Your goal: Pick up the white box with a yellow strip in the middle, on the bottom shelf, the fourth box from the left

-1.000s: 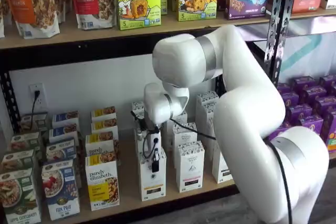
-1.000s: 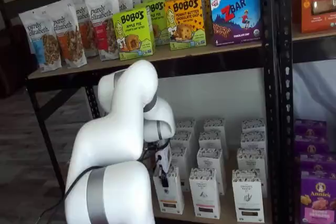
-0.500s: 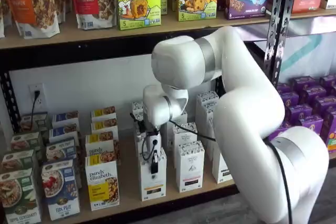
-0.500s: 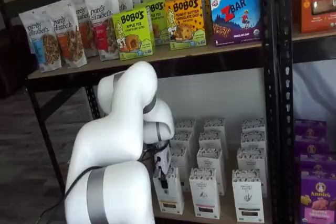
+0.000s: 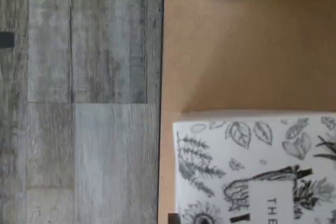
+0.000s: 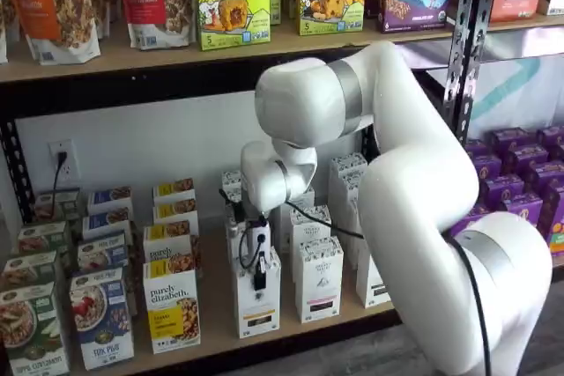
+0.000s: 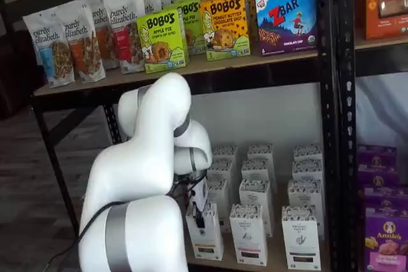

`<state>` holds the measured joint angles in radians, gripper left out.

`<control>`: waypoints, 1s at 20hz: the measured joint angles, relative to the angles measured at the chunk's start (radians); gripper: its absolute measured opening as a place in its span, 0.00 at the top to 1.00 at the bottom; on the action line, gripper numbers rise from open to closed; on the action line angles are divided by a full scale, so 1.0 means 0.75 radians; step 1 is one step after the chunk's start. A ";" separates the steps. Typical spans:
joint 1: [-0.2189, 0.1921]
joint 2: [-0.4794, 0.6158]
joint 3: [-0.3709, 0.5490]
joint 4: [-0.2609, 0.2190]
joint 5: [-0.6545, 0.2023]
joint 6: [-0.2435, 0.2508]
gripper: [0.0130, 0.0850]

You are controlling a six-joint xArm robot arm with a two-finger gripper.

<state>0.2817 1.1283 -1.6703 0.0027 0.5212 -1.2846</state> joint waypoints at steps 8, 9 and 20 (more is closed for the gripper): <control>0.013 -0.074 0.102 -0.044 0.008 0.051 0.44; 0.015 -0.086 0.122 -0.051 0.002 0.058 0.44; 0.021 -0.351 0.501 -0.159 -0.112 0.163 0.44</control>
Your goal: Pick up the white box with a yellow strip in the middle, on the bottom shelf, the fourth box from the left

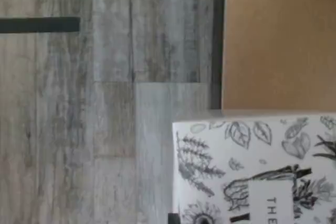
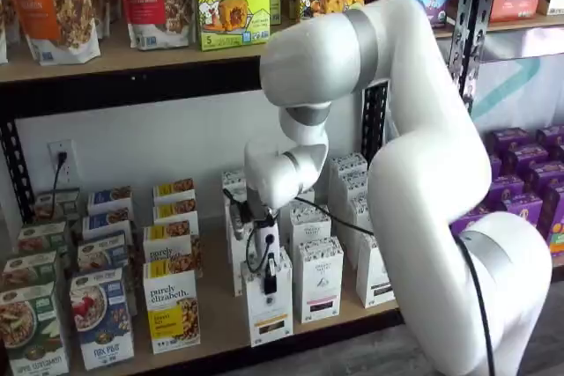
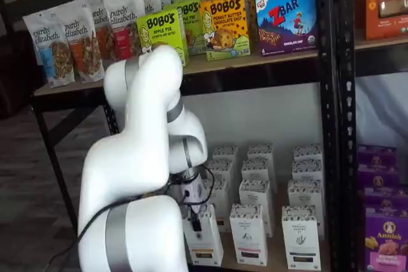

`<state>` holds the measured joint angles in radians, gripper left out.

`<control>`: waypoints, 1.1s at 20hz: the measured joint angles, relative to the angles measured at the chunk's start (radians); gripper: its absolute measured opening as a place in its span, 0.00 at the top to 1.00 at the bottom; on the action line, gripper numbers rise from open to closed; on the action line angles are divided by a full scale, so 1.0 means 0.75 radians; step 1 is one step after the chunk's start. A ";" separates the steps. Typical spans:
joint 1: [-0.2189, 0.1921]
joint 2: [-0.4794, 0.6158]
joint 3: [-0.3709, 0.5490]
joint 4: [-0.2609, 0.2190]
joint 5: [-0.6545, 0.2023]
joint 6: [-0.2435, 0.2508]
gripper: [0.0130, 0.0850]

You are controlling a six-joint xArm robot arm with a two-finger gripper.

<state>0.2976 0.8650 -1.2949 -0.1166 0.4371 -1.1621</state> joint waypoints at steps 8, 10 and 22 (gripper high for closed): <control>-0.010 -0.224 0.271 -0.058 -0.065 0.045 0.44; -0.009 -0.263 0.309 -0.092 -0.068 0.078 0.44; 0.030 -0.475 0.488 -0.164 -0.020 0.179 0.44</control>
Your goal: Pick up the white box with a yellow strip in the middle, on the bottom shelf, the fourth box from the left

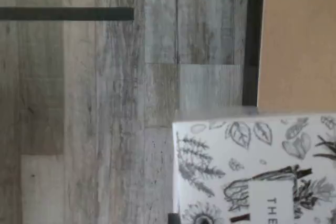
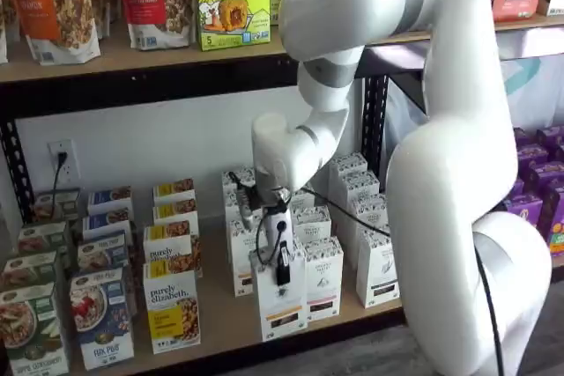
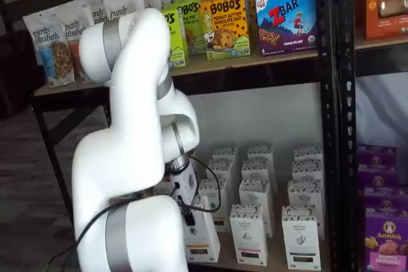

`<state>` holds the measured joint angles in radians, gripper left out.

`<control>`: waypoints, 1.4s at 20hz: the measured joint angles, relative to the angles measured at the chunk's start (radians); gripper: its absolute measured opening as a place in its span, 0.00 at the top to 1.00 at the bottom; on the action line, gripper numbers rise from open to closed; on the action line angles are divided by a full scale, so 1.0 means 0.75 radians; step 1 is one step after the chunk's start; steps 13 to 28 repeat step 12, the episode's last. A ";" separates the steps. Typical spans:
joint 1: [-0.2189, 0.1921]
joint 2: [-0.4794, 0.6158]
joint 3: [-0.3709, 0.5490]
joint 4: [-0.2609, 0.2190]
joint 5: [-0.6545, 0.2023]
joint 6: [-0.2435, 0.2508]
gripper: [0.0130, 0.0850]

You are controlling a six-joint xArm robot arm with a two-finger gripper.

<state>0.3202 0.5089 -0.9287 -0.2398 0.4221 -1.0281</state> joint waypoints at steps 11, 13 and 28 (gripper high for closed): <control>-0.037 -0.235 0.178 0.025 0.077 -0.063 0.44; -0.040 -0.252 0.188 0.053 0.090 -0.091 0.44; -0.040 -0.252 0.188 0.053 0.090 -0.091 0.44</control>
